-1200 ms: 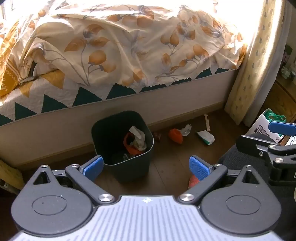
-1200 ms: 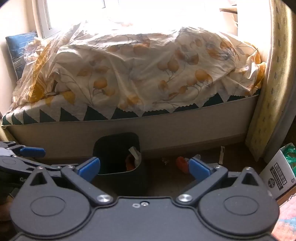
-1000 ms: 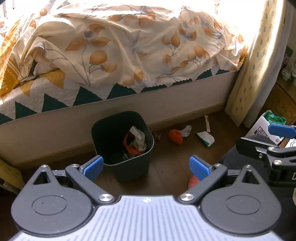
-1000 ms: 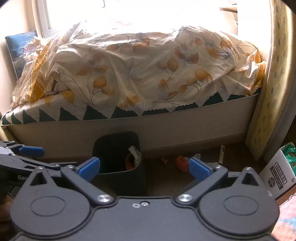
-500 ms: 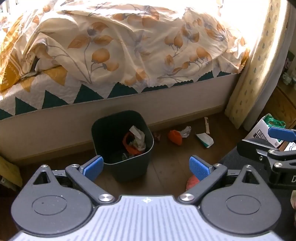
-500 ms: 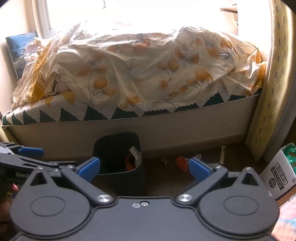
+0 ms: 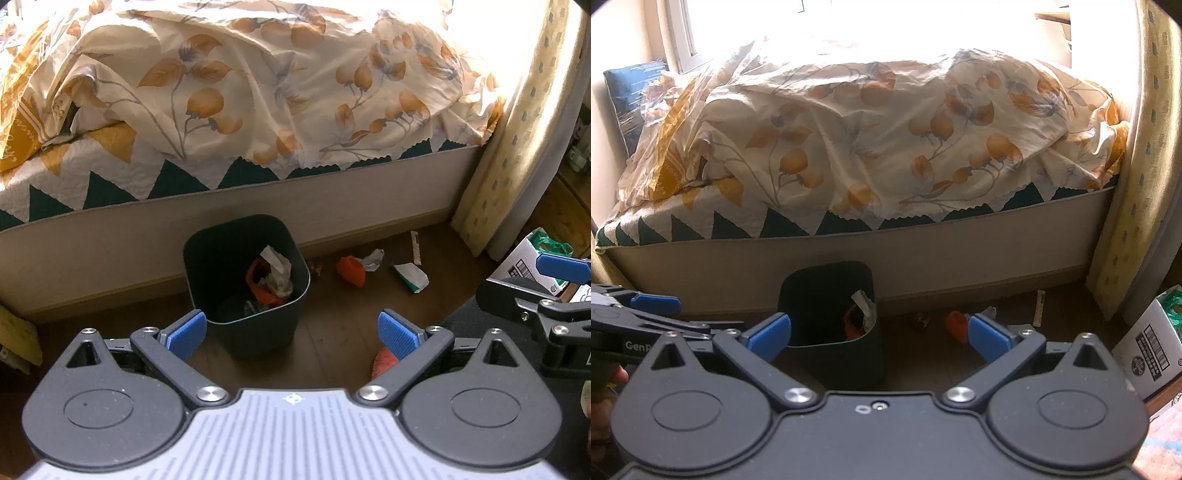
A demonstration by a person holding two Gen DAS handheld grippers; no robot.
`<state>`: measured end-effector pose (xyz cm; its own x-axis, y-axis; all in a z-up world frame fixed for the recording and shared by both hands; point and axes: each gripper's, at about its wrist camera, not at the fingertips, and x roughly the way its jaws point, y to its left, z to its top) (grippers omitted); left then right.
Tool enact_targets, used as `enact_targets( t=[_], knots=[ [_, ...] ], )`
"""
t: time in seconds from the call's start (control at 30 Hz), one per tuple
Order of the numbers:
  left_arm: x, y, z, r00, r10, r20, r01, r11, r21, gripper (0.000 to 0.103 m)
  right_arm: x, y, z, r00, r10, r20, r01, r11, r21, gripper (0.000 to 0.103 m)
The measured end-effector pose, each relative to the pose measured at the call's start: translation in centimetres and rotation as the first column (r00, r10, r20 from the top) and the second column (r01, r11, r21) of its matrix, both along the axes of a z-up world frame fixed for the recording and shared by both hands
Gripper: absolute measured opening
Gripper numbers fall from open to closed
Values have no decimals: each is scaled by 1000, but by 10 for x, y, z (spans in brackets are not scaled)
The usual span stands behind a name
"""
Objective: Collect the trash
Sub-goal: 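Move both tools toward the black wastebasket by the bed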
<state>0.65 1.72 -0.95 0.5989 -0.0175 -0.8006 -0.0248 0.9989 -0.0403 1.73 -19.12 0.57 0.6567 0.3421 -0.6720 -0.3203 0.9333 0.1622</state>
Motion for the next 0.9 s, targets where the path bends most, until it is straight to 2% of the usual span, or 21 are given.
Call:
enact_targets(
  t=[0.4,0.63,0.9],
  knots=[
    [24,6,-9,1000,10,-23,-10,1000,-9,100,20,-3,-5,1000,-9,1,9,1000,-14,102],
    [59,8,-25,999,8,-41,-7,1000,19,100,67,-11,-19,999,-22,-39,21,1000,-18,101],
    [123,37,-65,988,77,-135,-74,997,24,100,140,-12,-64,991,-2,-132,-5,999,-50,99]
  ],
)
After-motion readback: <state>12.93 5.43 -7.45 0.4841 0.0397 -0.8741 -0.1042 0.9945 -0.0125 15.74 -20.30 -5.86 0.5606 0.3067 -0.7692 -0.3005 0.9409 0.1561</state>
